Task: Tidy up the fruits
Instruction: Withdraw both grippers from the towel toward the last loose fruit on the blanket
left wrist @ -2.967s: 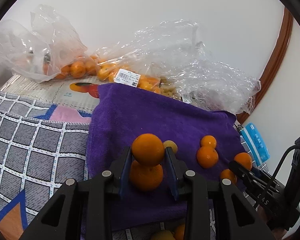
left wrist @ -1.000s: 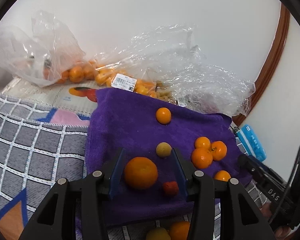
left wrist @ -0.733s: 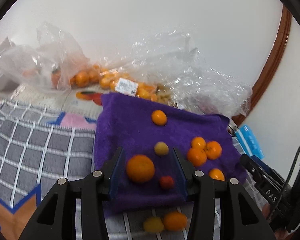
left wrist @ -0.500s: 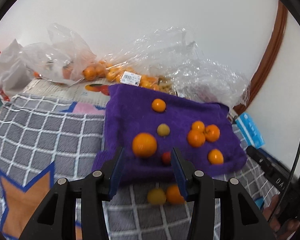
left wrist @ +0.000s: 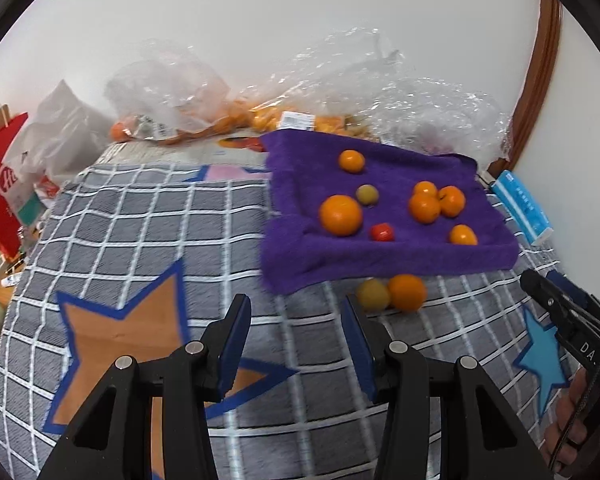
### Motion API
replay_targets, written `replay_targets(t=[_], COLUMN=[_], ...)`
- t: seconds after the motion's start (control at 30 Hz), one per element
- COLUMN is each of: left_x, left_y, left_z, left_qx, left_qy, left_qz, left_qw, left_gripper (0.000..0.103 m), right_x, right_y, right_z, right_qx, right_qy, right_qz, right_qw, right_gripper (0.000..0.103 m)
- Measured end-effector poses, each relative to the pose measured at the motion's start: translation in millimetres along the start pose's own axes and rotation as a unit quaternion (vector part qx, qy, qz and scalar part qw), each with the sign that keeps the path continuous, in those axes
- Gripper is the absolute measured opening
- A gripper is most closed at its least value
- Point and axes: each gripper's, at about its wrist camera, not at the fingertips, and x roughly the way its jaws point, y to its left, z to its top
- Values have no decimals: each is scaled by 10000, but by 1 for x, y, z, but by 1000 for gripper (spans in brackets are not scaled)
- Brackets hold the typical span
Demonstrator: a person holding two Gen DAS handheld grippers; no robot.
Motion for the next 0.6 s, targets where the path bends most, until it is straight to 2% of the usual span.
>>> replay_targets(t=[0.2,0.33,0.53,0.6], left_x=[12,17,28,31], left_y=[27,39,48,49], left_z=[-7,-10,-18,-21], left_qx=[-163,-180,-257,-248], left_qy=[247,306,346,350], left_qz=[-38,12,-105,-131], left_qw=[9996,9994,9990,9990], left_gripper=[44,44,44,44], right_x=[26,37,58,64], right_y=[13,20,30,35], right_z=[-12,-13,-11,-10], right_qx=[97,284,511,547], right_qy=[469,473,652,684], right_qz=[121,129,388,481], right_qw=[9988,9984,9958,9950], right_gripper=[68,68,57,56])
